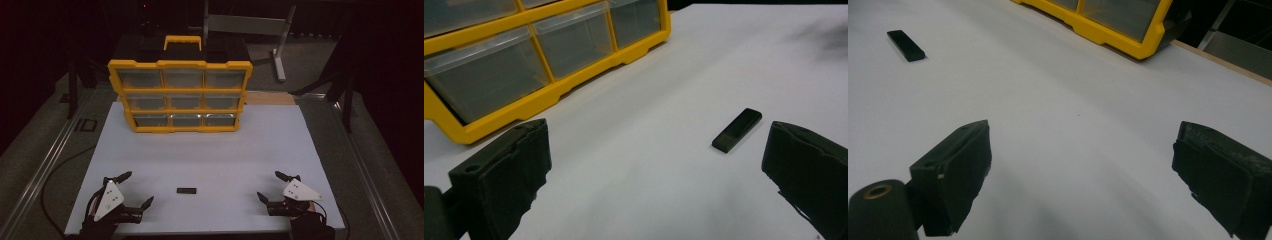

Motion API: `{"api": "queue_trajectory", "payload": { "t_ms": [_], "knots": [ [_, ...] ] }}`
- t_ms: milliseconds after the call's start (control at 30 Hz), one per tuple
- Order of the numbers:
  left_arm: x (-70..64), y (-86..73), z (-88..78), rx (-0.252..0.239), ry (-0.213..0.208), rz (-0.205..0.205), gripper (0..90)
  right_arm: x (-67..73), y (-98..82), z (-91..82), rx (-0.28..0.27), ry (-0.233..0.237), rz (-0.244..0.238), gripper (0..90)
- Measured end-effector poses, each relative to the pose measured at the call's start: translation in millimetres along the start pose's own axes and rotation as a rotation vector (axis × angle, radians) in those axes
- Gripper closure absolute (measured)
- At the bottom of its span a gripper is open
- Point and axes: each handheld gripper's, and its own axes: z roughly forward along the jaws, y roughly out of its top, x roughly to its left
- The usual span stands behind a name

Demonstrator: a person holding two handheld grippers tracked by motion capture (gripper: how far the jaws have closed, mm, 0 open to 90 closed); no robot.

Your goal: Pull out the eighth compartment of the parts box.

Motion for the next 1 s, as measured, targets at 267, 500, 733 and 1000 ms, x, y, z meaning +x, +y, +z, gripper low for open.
{"api": "queue_trajectory", "payload": {
  "t_ms": [267, 500, 733, 1000],
  "knots": [
    [1.3, 2.6, 0.6, -0.007, 0.009, -0.003, 0.0, 1.1, 0.5, 0.0, -0.003, 0.005, -0.005, 8.8],
    [1.5, 11.8, 1.3, -0.015, -0.002, 0.013, 0.0, 0.5, 0.6, -0.3, -0.007, -0.003, 0.002, 8.9],
    [5.0, 25.6, 2.4, -0.021, -0.006, 0.049, 0.0, 0.8, 0.8, -0.1, -0.006, -0.002, -0.002, 8.9],
    [7.3, 43.7, 7.5, -0.031, -0.019, 0.097, 0.0, 0.9, 1.3, -0.4, -0.013, -0.004, 0.0, 8.9]
  ]
}}
